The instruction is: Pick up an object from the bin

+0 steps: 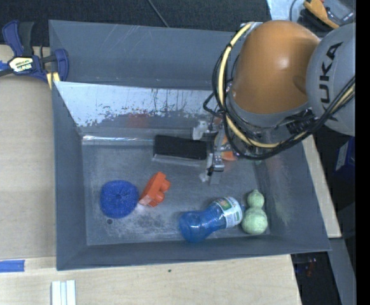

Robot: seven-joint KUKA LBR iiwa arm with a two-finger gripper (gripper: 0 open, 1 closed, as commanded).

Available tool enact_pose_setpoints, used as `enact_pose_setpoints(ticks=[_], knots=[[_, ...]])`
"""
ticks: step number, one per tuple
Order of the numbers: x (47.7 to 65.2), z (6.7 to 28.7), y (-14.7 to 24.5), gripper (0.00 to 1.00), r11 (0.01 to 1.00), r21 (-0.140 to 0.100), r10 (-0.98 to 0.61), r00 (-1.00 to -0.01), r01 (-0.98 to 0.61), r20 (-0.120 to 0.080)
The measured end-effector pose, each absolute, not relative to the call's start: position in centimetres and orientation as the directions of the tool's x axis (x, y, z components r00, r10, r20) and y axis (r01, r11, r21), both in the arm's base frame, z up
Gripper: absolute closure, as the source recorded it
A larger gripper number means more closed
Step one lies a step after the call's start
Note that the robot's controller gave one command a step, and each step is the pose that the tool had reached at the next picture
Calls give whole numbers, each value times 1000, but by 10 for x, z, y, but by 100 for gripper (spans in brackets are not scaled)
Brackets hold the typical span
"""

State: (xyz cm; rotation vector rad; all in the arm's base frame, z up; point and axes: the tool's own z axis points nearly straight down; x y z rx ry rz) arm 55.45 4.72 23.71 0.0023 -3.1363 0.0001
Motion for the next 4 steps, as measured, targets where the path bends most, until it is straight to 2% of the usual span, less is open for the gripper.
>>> enact_pose_setpoints(ticks=[1, 2, 3, 4], knots=[[556, 242, 47, 0, 1000, 0, 0, -1000, 0, -4], [625, 159, 25, 0, 1000, 0, -13, -1000, -13, -10], [626, 145, 33, 0, 998, 4, 64, -998, 64, -15], [626, 125, 27, 0, 951, 2, 308, -951, 308, -6]])
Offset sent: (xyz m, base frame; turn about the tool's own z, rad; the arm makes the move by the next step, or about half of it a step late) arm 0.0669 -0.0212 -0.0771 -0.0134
